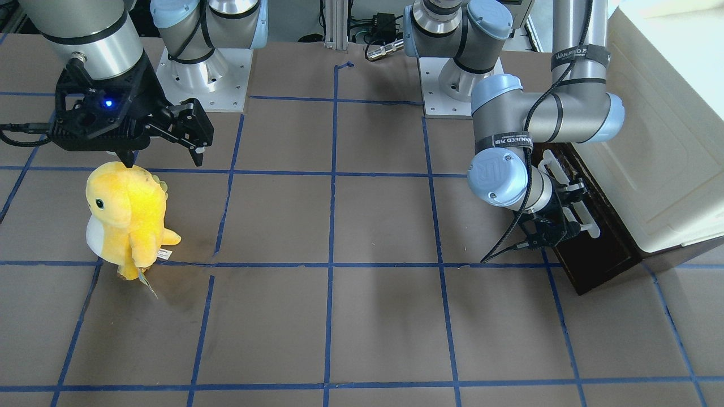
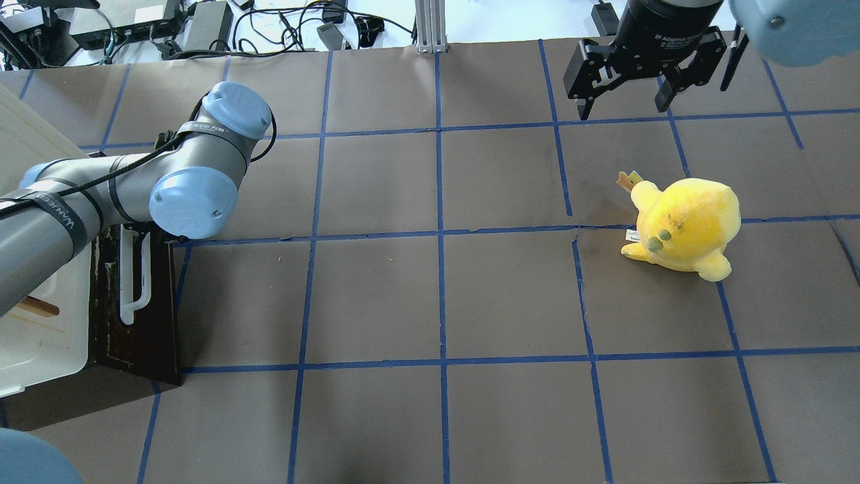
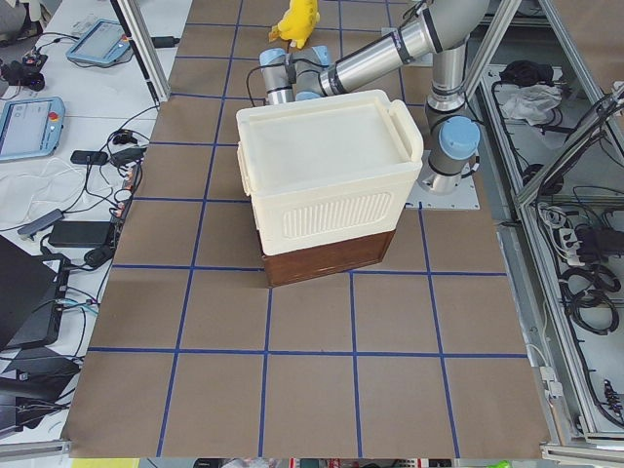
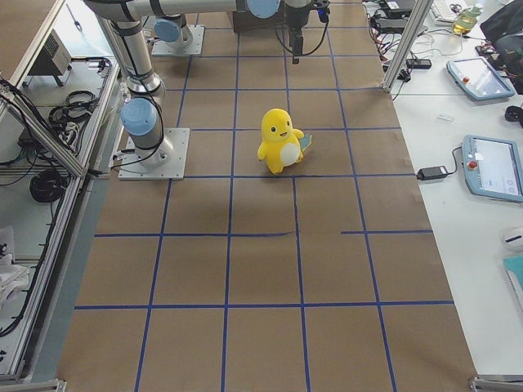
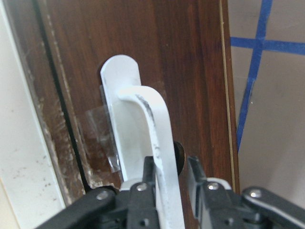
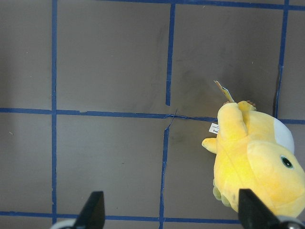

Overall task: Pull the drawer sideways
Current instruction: 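Pull the handle with the left gripper, sliding the drawer out of the cabinet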

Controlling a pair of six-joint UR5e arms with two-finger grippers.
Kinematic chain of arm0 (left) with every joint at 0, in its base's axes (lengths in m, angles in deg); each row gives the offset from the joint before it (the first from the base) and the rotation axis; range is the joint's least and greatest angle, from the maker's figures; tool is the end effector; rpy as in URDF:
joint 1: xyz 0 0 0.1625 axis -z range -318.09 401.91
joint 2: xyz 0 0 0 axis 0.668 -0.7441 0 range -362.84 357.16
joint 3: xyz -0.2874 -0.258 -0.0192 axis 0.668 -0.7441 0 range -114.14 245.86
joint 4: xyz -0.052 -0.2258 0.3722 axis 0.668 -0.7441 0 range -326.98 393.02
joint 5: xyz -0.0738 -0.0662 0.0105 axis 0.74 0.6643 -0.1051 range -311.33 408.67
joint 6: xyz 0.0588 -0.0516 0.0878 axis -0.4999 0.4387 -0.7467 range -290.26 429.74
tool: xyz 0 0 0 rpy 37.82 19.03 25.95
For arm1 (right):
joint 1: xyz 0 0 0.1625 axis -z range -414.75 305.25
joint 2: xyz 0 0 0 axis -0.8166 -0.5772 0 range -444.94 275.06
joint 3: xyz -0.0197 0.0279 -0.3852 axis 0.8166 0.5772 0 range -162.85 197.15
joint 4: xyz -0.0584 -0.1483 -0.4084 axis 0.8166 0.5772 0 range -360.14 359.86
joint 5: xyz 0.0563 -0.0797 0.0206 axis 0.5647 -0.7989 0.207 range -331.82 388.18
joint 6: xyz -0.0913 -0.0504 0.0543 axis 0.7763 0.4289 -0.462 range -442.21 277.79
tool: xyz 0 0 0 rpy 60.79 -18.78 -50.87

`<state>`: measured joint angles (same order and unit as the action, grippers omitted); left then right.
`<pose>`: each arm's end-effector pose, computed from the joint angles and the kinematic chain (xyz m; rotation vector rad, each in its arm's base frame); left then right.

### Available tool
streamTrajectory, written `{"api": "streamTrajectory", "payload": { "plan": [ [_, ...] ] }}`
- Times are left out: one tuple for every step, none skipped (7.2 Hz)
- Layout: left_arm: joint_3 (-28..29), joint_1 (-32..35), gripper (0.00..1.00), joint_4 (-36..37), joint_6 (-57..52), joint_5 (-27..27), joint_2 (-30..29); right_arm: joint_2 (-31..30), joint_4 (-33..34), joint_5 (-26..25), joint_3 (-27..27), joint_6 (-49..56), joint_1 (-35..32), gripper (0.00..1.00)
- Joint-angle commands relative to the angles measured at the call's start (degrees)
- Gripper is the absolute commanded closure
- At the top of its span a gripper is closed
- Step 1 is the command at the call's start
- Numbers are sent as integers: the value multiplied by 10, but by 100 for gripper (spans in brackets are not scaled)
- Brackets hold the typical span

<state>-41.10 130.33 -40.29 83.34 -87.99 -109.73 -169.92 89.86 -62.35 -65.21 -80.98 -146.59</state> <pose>-0.0330 -0.5318 0.1934 -0.1552 2.2926 0.2405 0.1500 -0.5514 0.4541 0.0837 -3.1306 0.0716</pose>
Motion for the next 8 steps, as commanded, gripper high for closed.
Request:
{"api": "streamTrajectory", "payload": {
  "plan": [
    [3,0,70,-1,-3,0,1,0,0,0,0,0,0,0],
    [3,0,70,-1,-3,1,1,0,0,0,0,0,0,0],
    [5,1,71,-1,-3,1,1,0,0,0,0,0,0,0],
    [5,2,72,0,-2,2,-2,0,0,0,0,0,0,0],
    [5,4,72,0,-2,2,-2,0,0,0,0,0,0,0],
    [6,5,72,3,-2,3,-2,0,0,0,0,0,0,0],
    [6,7,72,4,-2,7,-2,0,0,0,0,1,0,0],
    [9,8,72,5,-2,8,-1,0,0,0,0,0,0,0]
  ]
}}
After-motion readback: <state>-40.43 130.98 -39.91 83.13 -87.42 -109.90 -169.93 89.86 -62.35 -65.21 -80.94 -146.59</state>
